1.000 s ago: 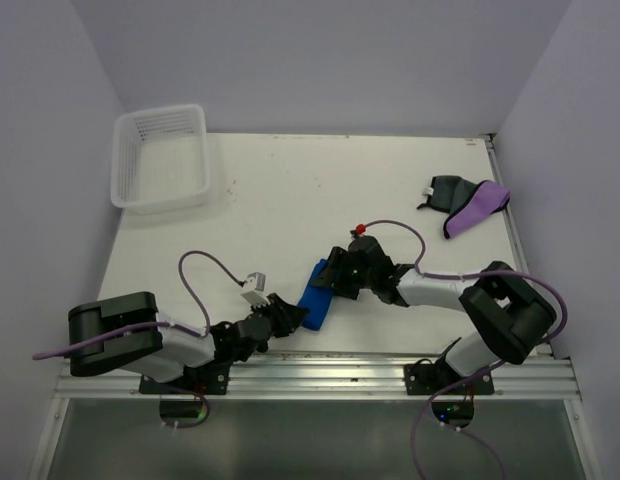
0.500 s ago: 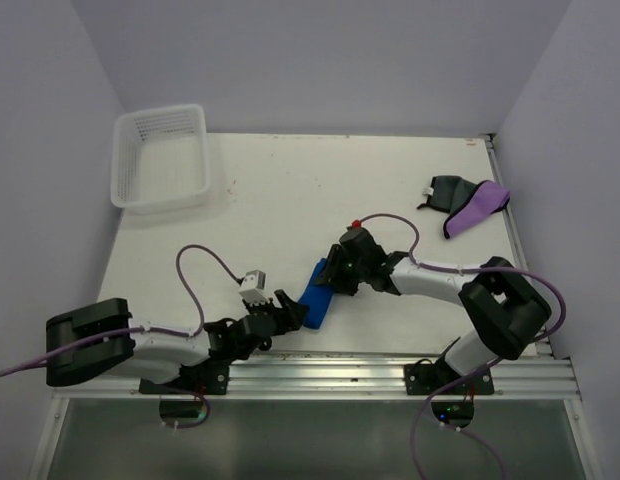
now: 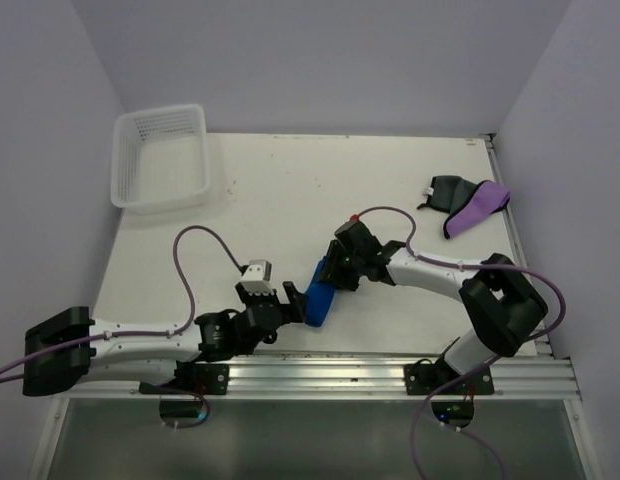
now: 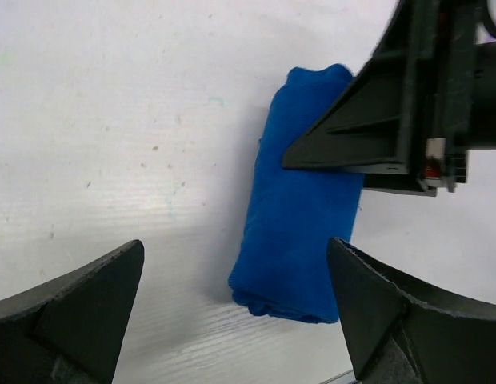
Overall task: Roll the towels
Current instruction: Roll the towel
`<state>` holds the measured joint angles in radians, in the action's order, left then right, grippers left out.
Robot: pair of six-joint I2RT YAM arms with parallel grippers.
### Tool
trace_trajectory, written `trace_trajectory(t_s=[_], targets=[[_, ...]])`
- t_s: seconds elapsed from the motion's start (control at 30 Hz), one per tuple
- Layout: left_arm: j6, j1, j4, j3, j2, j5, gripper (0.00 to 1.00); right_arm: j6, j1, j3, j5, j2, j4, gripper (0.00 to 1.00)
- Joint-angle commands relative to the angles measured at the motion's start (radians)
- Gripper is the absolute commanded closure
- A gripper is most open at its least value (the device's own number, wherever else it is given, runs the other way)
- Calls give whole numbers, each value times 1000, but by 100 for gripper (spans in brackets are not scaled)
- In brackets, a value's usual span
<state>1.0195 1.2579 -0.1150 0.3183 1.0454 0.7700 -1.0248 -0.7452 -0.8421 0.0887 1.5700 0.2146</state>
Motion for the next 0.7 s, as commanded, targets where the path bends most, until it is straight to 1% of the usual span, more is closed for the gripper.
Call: trace_trajectory(t_s=[0.0,0.03,0.1,0.13,0.17,0.23,0.27,0.37,0.47,0.57,0.67], targets=[[-197,15,57,108,-24,72,0,35,1,-74,-30,13,103,51],[-298,18,35,120,-19,55,0,40,1,-99,-30,19,135,51],[-369,20,8,159,-7,0,0,45,1,-130,-23,41,164,50],[-447,20,-1,168,7,-24,0,45,3,-137,-17,47,176,50],[-476,20,-15,188,16,-85,0,43,1,-141,-4,51,181,50],[-557,21,-14,208,50,-144,0,40,3,-147,3,62,190,50],[-584,24,-18,223,63,-196,1,38,1,-147,12,65,190,50],[-650,40,12,255,120,-251,0,32,1,-153,20,70,200,50],[-697,69,28,274,162,-247,0,32,1,-160,22,70,213,50],[-722,101,57,303,209,-196,0,31,1,-163,25,68,224,49],[-753,118,40,320,260,-182,0,32,1,-169,34,70,224,48]])
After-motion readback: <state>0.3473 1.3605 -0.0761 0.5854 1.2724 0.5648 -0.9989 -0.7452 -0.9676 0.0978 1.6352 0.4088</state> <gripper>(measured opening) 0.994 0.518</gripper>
